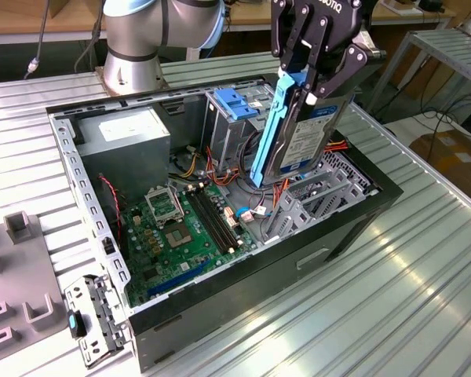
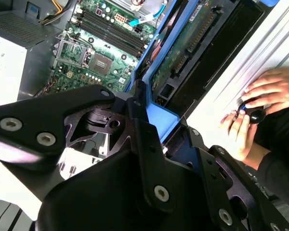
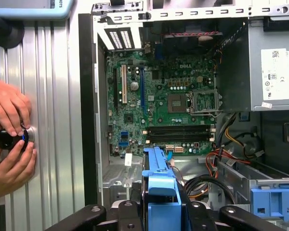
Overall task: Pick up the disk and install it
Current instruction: 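Insert the disk into the insertion slot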
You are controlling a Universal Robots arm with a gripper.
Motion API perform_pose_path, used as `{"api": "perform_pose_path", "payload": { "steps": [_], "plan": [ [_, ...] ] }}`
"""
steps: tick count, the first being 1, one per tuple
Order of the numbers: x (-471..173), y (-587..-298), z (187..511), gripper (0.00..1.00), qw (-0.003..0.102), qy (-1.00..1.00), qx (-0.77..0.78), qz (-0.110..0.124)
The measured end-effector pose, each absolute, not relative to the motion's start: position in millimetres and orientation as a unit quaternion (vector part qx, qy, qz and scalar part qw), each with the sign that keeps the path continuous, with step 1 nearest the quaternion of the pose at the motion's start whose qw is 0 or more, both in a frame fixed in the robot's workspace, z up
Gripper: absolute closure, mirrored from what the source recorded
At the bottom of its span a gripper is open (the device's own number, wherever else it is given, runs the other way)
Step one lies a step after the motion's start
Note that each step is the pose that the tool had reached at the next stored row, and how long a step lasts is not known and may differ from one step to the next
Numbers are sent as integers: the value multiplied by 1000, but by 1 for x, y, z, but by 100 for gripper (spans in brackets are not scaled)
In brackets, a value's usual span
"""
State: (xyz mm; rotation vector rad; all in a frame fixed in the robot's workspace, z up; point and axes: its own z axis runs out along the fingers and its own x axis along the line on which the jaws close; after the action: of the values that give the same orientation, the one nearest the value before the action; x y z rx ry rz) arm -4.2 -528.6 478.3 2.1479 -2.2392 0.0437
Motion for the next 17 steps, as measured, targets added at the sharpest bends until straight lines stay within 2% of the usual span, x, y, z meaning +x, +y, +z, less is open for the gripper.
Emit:
{"api": "perform_pose_path", "payload": {
  "steps": [17],
  "plan": [
    [25, -547, 470, 63, 19, -722, 692, 14]
  ]
}}
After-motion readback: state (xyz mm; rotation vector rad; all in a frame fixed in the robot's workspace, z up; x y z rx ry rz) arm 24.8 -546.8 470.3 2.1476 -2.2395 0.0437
